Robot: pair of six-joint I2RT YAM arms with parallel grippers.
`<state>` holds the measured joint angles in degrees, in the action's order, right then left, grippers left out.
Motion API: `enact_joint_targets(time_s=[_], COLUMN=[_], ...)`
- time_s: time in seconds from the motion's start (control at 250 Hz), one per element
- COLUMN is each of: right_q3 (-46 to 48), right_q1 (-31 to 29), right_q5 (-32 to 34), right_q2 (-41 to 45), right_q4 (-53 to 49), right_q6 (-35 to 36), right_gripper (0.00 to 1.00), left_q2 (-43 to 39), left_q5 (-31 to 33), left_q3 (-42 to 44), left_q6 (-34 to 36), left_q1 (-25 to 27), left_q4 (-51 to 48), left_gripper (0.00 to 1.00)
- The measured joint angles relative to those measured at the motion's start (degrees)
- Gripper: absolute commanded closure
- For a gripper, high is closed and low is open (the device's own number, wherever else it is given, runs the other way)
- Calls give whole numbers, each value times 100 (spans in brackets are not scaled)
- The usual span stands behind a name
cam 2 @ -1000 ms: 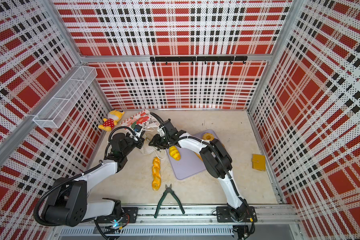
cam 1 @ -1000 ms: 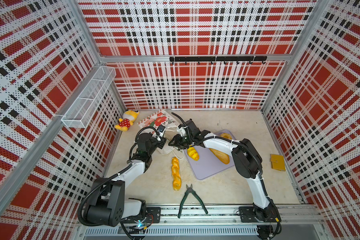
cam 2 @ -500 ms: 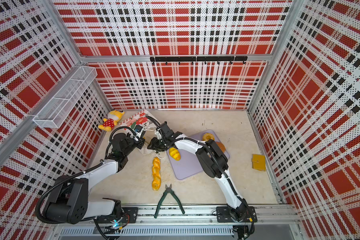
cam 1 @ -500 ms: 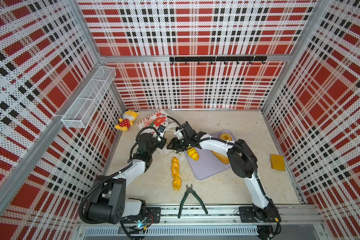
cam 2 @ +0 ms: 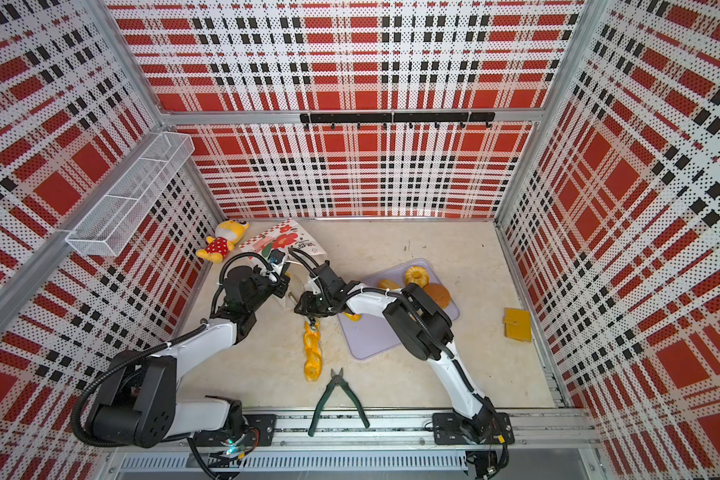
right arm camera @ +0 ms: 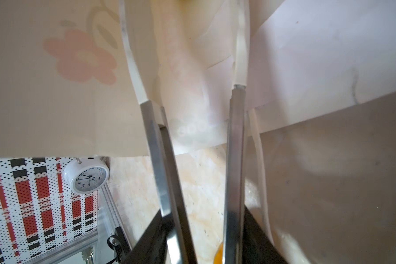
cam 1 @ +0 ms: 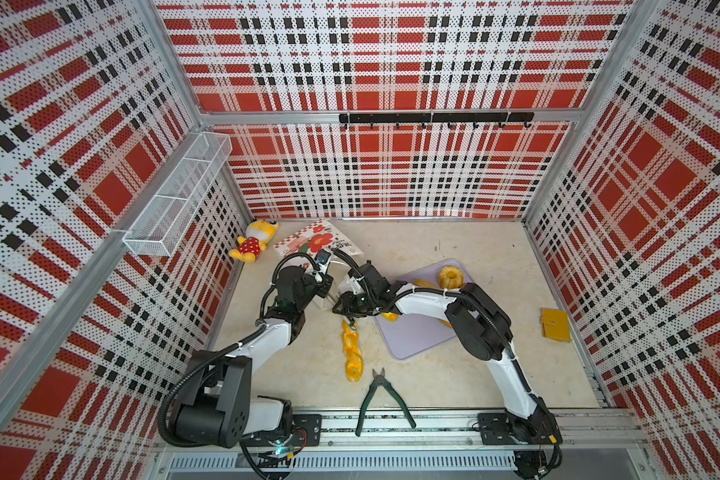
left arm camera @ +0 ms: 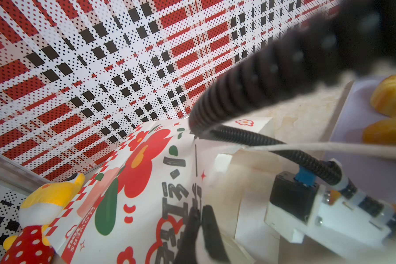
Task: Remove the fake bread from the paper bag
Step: 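Push the tongs into the bag and close them on a yellow bread, then pull the yellow bread out of the bag over the tray with the tongs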
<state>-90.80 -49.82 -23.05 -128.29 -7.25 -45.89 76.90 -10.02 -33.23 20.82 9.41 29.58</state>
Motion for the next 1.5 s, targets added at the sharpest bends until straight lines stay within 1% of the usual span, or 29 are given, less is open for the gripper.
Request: enact_joint_targets(time_s=[0.388, 0.556, 0.688, 0.78, 0.828, 0.964, 1.172, 1.32, 1.501], right_q3=[-1093, -1196, -1366, -1419, -1425, -1272, -573, -173, 380], right_q1=[50, 46, 33, 26, 26, 26, 28, 28, 28], right_q5=[-7, 2, -9, -52, -42, 13, 140, 179, 219], right_q2=[-109, -240, -492, -538, -525, -372, 496, 994, 1331], right_q4=[-710, -916, -1047, -1056, -1071, -1187, -1517, -1482, -1360], right_q6=[146, 227, 334, 437, 431, 562, 632, 627, 599], right_gripper=[54, 60, 76, 93, 100, 100, 100, 100, 100], left_q2=[20, 50, 105, 140, 140, 140, 140, 140, 138], left_q5=[28, 48, 46, 46, 48, 68, 125, 151, 181], left_q3=[0, 0, 0, 0, 0, 0, 0, 2, 11], left_q6=[0, 0, -2, -2, -2, -2, -2, -2, 0], left_q1=[0, 2, 31, 55, 57, 66, 72, 87, 98], left_q4=[7, 39, 48, 46, 48, 66, 83, 85, 85], left_gripper=[100, 100, 100, 100, 100, 100, 100, 100, 100])
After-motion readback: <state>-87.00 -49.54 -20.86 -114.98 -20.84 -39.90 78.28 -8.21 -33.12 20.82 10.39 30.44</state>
